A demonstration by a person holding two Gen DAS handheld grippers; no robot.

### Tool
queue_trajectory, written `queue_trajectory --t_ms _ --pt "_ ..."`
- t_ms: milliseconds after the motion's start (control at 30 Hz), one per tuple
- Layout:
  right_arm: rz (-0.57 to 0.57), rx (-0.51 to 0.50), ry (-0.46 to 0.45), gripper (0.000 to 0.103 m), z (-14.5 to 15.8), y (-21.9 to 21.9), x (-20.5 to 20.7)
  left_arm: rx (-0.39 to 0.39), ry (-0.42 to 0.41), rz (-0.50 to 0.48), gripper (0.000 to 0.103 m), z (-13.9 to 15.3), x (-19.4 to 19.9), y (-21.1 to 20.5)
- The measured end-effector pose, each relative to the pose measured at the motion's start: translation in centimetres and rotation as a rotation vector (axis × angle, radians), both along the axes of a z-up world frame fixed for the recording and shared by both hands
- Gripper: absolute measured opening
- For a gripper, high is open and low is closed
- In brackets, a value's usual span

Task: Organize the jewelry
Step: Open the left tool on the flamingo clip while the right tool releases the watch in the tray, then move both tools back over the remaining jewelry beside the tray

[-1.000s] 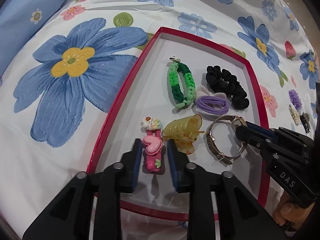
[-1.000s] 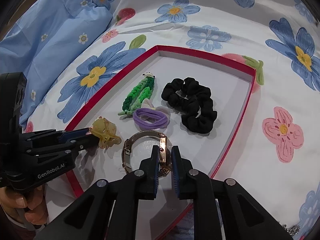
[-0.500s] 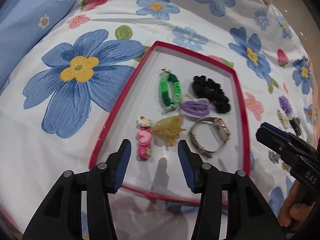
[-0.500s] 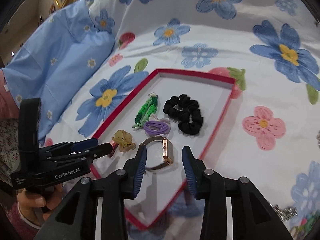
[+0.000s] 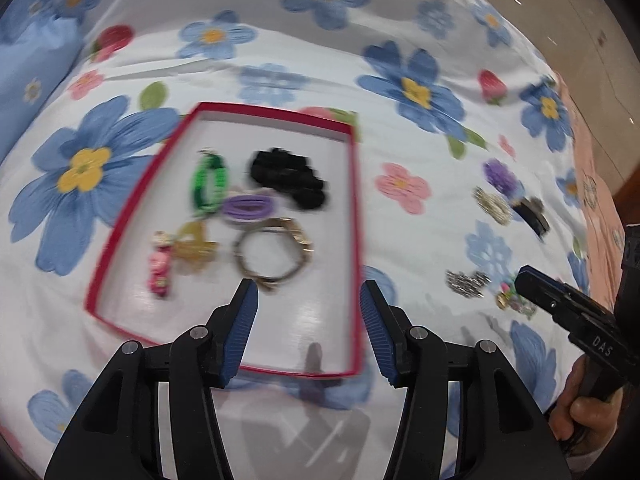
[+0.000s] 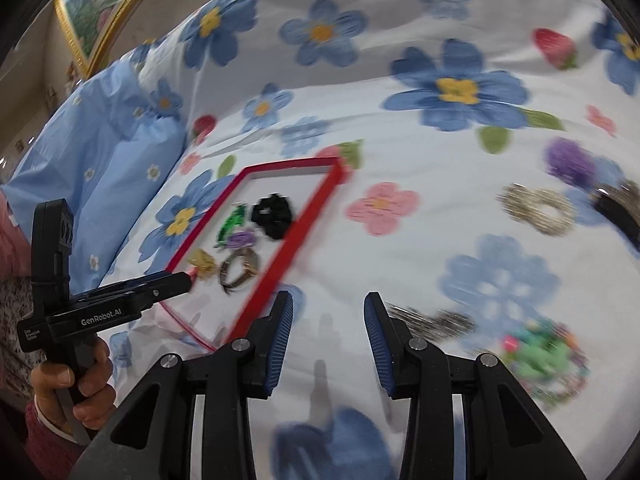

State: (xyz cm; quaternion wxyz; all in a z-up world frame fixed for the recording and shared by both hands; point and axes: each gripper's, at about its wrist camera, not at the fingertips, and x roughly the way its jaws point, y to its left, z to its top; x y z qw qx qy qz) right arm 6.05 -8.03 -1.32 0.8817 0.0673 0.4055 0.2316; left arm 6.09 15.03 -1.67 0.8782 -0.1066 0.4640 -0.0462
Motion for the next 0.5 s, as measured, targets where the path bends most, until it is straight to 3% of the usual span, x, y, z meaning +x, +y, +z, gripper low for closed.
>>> queue_trajectory --t_ms 500 --pt "-0.253 -0.021 0.032 0.039 -1.4 -13.6 -3.7 0.021 0.034 -0.194 0.052 -0.5 0.3 -9.9"
